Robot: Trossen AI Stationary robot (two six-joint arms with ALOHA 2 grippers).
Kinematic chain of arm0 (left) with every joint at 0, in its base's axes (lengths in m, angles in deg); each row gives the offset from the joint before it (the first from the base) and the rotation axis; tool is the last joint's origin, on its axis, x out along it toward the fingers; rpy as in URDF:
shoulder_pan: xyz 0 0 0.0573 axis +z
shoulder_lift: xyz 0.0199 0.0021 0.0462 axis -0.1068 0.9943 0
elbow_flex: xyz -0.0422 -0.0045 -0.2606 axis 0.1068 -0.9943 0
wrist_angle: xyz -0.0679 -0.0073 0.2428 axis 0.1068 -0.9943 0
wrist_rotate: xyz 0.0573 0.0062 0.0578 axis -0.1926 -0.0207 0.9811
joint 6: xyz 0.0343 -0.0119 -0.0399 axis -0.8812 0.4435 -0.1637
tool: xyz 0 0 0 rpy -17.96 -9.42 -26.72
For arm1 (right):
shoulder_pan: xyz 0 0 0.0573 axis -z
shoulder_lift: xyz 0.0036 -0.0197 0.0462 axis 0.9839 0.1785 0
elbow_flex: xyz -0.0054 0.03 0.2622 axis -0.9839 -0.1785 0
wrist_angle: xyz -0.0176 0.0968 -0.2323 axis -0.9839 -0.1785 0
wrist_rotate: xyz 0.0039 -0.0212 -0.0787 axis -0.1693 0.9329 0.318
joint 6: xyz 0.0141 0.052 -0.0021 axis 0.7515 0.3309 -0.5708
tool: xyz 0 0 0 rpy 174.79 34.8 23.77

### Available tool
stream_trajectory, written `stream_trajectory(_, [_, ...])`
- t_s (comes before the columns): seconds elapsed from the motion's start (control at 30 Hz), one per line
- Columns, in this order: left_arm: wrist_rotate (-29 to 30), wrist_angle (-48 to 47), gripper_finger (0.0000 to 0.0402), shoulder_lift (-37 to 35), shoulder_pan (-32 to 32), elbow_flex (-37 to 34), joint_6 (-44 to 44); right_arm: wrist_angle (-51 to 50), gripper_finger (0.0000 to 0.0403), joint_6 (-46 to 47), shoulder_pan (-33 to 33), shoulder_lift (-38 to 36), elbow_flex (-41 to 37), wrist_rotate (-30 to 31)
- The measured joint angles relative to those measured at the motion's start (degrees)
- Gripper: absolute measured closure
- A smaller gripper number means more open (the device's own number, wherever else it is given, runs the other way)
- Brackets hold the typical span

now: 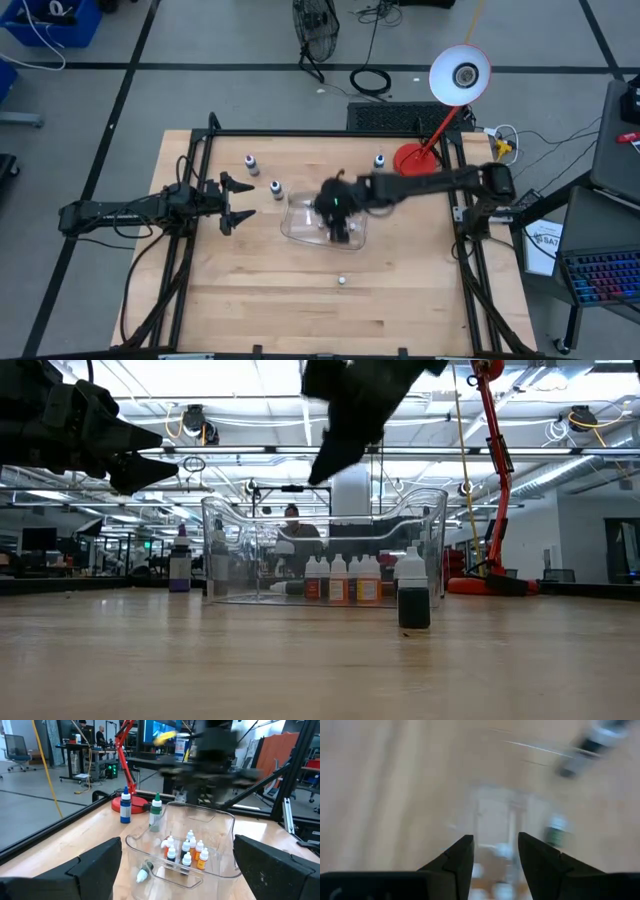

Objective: Pick & Place food coloring
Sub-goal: Put the small black food coloring bottle into the transparent bin

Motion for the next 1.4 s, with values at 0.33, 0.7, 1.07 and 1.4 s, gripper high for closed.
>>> stream_trajectory(0.33, [0.0, 0.0, 0.0023, 0.0, 0.0, 0.0, 0.0, -6.7, 0.0262, 4.1, -24.0, 3.0, 0.0, 15.3])
stream_trajectory(0.7, [0.0, 0.0, 0.0023, 0.0, 0.0, 0.0, 0.0, -6.4, 0.0261, 12.9, -26.6, 8.7, 0.0, 14.5])
stream_trajectory(1.07, [0.0, 0.0, 0.0023, 0.0, 0.0, 0.0, 0.0, -6.1, 0.0261, 13.1, -25.9, 11.1, 0.0, 11.6])
stream_trajectory(1.4, [0.0, 0.0, 0.0023, 0.0, 0.0, 0.0, 0.0, -2.7, 0.0261, 13.7, -25.6, 11.1, -2.9, 11.3])
